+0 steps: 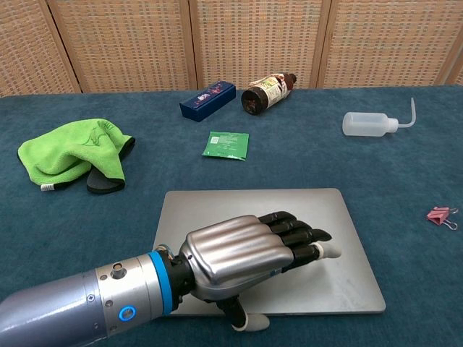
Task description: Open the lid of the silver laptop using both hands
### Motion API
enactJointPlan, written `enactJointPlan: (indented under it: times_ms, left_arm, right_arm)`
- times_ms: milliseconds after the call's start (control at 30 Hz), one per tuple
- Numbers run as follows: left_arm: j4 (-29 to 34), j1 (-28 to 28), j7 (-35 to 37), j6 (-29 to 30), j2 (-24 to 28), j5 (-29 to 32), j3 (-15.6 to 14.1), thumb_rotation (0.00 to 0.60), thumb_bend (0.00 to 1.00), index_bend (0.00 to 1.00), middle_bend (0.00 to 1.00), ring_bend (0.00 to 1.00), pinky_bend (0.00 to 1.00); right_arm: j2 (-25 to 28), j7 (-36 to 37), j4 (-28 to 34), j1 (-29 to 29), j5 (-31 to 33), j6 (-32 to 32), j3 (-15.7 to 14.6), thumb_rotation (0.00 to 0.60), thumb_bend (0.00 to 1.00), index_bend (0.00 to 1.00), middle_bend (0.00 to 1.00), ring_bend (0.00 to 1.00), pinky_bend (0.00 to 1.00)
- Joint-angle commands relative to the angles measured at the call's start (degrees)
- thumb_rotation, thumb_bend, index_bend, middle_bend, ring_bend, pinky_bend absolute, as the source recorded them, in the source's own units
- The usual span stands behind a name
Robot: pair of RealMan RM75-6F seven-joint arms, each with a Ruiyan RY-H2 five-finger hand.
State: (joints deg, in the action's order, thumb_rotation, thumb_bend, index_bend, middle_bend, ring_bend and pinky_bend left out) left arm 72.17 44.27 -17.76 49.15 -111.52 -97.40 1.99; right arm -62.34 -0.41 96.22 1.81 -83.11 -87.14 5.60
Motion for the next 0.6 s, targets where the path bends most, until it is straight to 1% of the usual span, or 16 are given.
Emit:
enactJointPlan:
  times_ms: [33,433,567,600]
  left_arm:
    - [0.08,0.06,-0.18,0.3,0.04,0.29,-0.24,0.6,0.36,0.0,0.0,0.0,0.0]
    - [0.42,0.41,-2.25,1.38,0.36,1.65,-0.12,0.6,0.38,0.0,0.0,0.0,0.0]
    - [-0.09,0.29,-4.3,2.18,0.38,2.14,0.55,0.6,0.41,0.0,0.0,0.0,0.0]
    - [-0.33,0.16,-6.25,2.7,0.36,2.53,1.19,0.6,0.42,0.0,0.0,0.0,0.0]
  right_arm:
    - [0.03,0.09,0.04,0.02,0.03,0.11,-0.04,0.6,0.0,0.0,0.0,0.0,0.0]
    - [0.16,0.46,0.14,0.03,0.17,0.32,-0.06,0.6,0.0,0.0,0.0,0.0,0.0]
    - [0.15,0.53,0.13,0.02,0.15,0.28,-0.05,0.6,0.0,0.0,0.0,0.0,0.0]
    - [0.13,0.53,0.13,0.01,0.06,0.27,-0.1,0.6,0.0,0.0,0.0,0.0,0.0]
